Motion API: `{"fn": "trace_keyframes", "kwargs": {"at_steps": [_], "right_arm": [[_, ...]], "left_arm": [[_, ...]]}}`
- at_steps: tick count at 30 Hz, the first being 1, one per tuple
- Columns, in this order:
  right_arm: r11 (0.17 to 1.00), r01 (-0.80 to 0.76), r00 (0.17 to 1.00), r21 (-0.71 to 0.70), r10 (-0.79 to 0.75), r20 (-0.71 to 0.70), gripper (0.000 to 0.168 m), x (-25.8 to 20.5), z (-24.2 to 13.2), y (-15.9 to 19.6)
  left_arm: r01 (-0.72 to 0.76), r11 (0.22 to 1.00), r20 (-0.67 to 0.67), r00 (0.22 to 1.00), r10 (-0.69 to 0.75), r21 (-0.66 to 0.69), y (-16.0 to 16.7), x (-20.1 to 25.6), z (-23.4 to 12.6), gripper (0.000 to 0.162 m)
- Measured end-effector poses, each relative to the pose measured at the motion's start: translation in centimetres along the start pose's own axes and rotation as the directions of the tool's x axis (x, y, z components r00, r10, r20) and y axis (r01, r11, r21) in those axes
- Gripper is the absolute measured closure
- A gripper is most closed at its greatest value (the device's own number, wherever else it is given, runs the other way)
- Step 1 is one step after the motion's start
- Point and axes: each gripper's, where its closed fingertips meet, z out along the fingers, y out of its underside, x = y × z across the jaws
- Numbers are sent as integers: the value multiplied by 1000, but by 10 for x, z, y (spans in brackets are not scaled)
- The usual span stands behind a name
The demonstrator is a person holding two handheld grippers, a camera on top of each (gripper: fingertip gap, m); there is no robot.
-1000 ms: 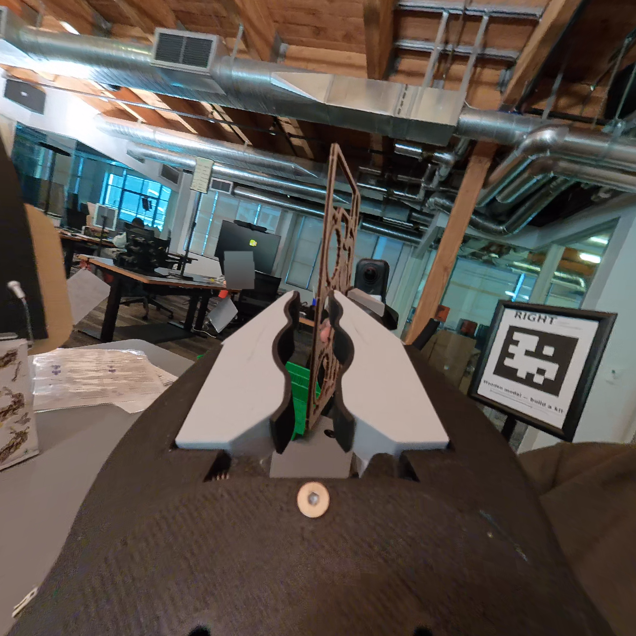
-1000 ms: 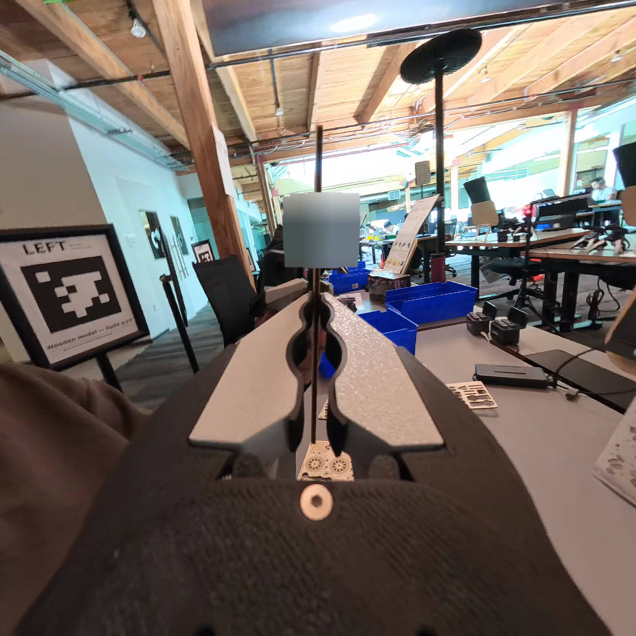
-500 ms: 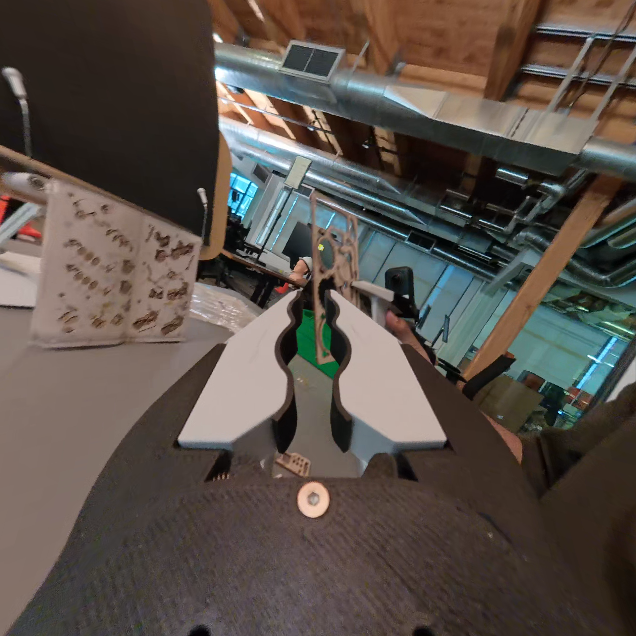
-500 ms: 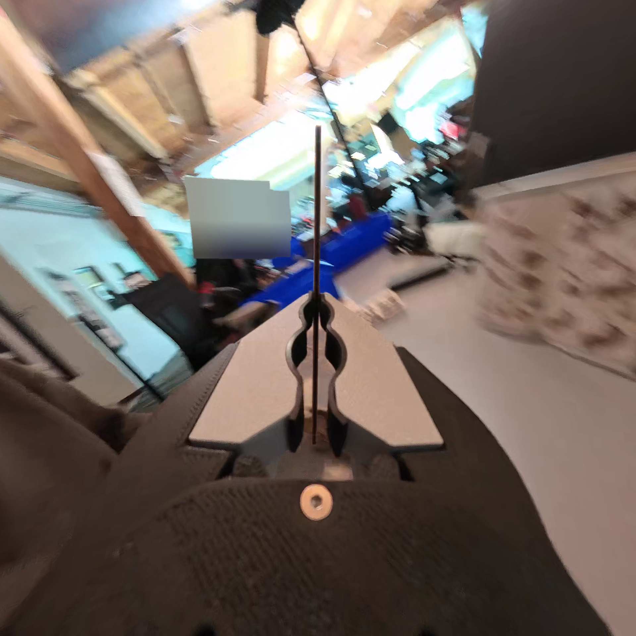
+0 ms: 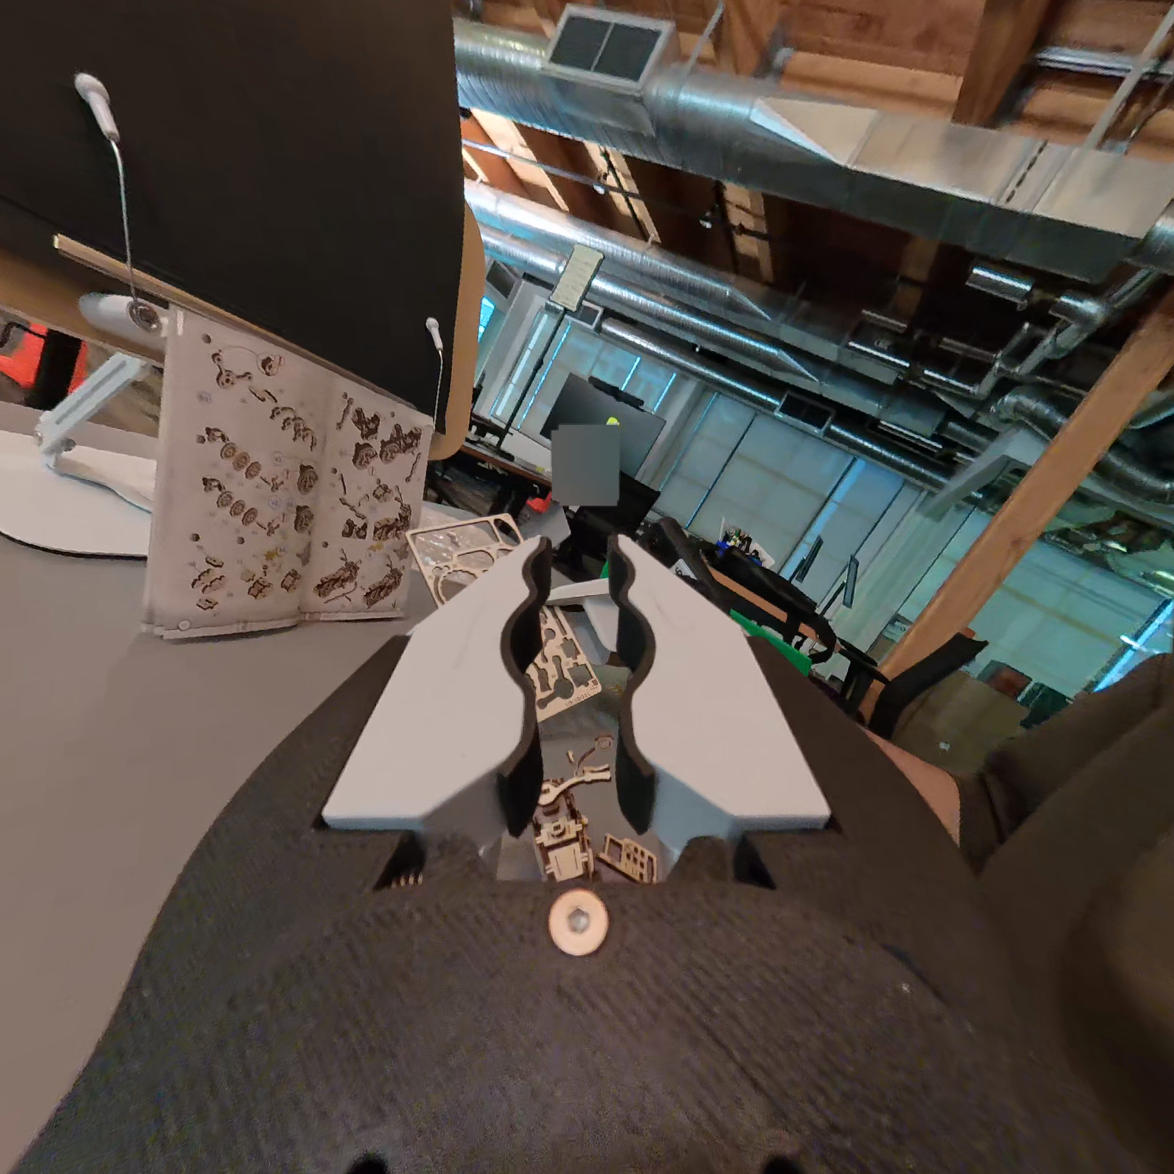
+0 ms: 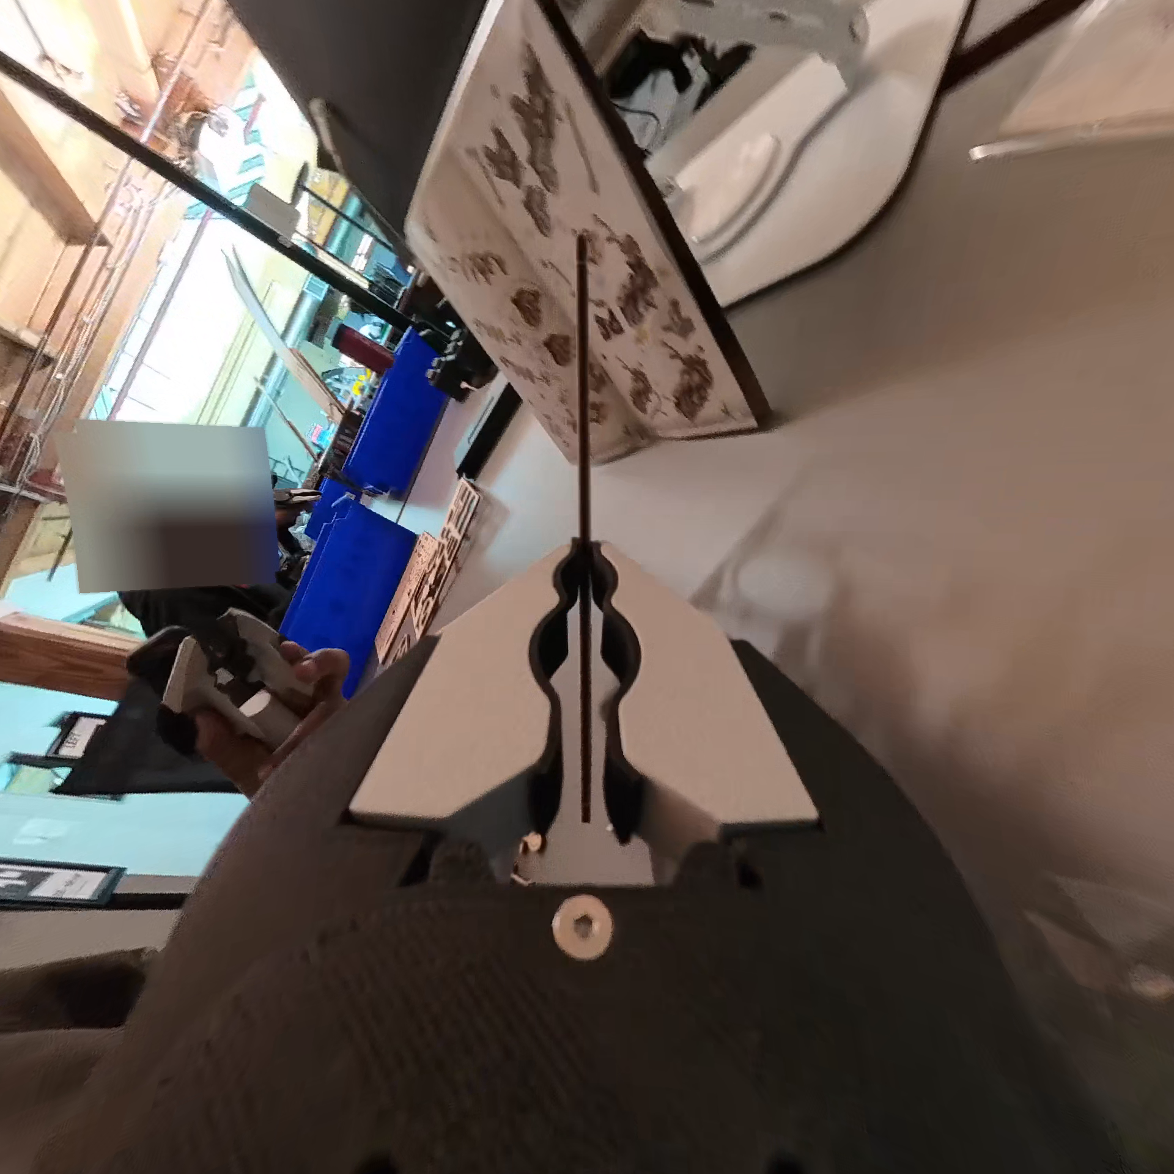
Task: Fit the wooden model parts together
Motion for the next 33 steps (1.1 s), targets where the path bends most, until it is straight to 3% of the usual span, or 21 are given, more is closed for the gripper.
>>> {"fn": "trace_keyframes", "kwargs": {"at_steps": [3, 9, 16, 23, 26, 28, 33], "right_arm": [[996, -82, 997, -42, 81, -18, 168, 10, 7, 14], [987, -106, 992, -119, 98, -76, 165, 25, 12, 34], [987, 11, 986, -162, -37, -162, 144, 38, 8, 33], [968, 179, 913, -175, -229, -338, 132, 53, -12, 18], [955, 294, 909, -36, -291, -300, 128, 19, -31, 4], [925, 371, 905, 85, -340, -255, 137, -12, -49, 6], [907, 387, 913, 166, -352, -205, 153, -32, -77, 63]], "left_arm": [[-1, 1000, 7, 1000, 1, 4, 3, 0, 1, 149], [17, 1000, -7, 1000, -17, -11, 9, 5, 4, 149], [19, 1000, 2, 1000, -19, -15, 10, 2, 4, 149], [53, 998, 15, 998, -54, 24, 10, 6, 6, 150], [3, 999, 83, 996, -6, 43, 7, 10, 0, 154], [-13, 998, 161, 987, 3, 63, 9, 10, -12, 158], [8, 999, 220, 975, 0, -33, 44, 13, -39, 158]]}}
